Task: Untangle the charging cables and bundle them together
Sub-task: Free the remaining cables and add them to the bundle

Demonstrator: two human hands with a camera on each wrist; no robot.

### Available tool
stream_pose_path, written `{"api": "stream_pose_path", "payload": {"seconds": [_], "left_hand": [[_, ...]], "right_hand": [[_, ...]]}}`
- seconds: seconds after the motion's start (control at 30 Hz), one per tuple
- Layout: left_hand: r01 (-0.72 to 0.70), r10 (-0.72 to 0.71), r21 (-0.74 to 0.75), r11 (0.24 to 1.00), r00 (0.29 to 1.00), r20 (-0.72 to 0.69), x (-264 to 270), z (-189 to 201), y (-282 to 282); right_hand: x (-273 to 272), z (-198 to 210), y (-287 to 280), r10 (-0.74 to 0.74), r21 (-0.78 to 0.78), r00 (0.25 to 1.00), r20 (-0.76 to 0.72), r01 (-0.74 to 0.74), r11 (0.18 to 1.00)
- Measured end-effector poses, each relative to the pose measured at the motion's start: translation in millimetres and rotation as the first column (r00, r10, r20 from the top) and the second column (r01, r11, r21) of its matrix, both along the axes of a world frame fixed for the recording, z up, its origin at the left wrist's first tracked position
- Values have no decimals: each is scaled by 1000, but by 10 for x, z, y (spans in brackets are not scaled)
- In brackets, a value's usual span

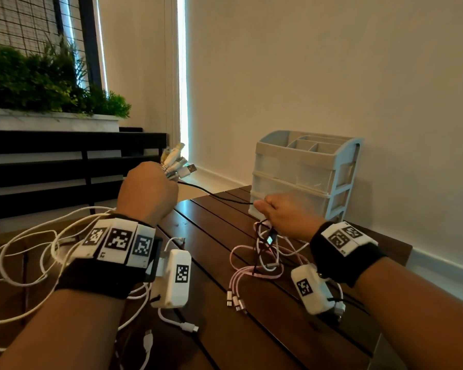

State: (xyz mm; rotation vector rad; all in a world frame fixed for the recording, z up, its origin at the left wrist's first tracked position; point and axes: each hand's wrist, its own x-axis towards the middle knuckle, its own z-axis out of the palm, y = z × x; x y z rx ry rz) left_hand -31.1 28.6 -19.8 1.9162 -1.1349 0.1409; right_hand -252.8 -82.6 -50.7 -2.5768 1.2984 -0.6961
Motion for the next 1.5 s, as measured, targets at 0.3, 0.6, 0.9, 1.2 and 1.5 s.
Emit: {"api": "stream_pose_path", "payload": {"seconds": [0.3, 0.6, 0.9, 1.2, 1.5], "left_hand": [[282, -294, -120, 952, 952, -90, -418, 25, -21], [318, -317, 1, 948, 946, -66, -529, -85, -74], [447, -439, 28, 894, 886, -151, -556, -120, -114], [345, -345, 183, 921, 938, -33, -449, -107, -131], [280, -282, 150, 948, 959, -7, -332, -46, -85]], "right_hand": [[161, 120, 199, 134, -95, 986, -96, -143, 985], [273, 203, 387, 274, 4, 956, 108, -276, 961], [307, 141, 354, 242, -86, 951, 190, -230, 969], [173, 27, 181, 24, -229, 980, -198, -70, 971], [30, -24, 37, 119, 96, 992, 39, -122, 988]]}}
